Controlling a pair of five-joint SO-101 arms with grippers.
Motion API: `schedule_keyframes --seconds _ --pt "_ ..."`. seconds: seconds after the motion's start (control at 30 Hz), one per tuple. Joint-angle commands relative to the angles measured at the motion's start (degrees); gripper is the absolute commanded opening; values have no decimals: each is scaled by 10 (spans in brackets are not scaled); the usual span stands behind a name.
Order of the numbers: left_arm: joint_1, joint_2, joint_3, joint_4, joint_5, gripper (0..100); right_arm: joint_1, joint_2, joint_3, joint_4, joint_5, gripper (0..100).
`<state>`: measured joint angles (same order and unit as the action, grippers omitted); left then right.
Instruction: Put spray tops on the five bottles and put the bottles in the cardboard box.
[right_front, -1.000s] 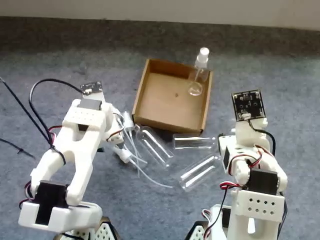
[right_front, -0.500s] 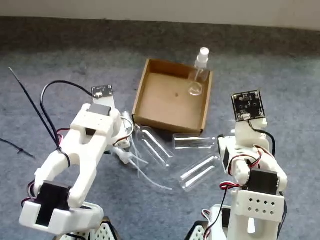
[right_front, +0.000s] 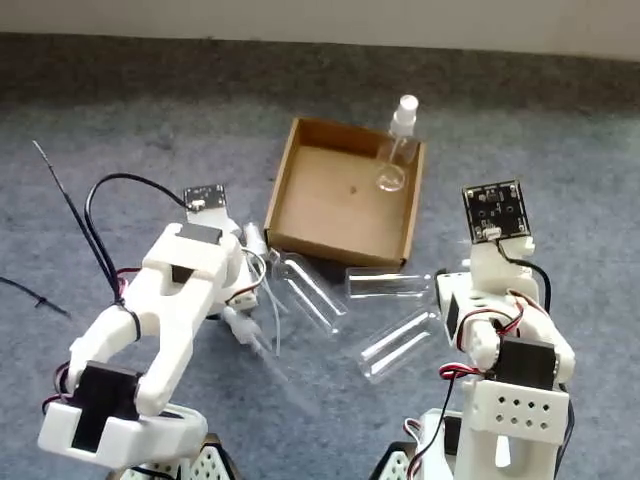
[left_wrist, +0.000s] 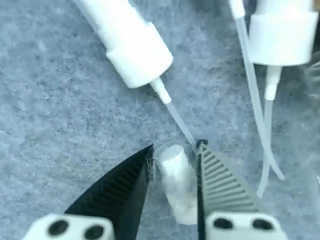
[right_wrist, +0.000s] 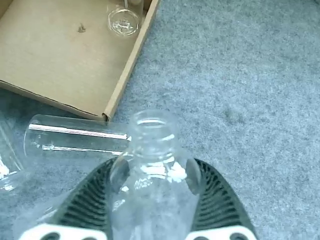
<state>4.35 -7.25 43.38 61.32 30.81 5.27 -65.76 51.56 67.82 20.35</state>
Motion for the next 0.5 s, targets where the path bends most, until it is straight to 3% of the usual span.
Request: schedule_keyframes --seconds 0.0,0.13,0.47 --pt "-46 -25 -22 -8 -57 53 -2 -10 -6 2 -6 4" --pt "-101 -25 -65 -8 -85 46 -2 -10 -6 1 -6 4" --pt "-184 -19 -229 -9 -273 45 -2 -10 -3 1 -6 4"
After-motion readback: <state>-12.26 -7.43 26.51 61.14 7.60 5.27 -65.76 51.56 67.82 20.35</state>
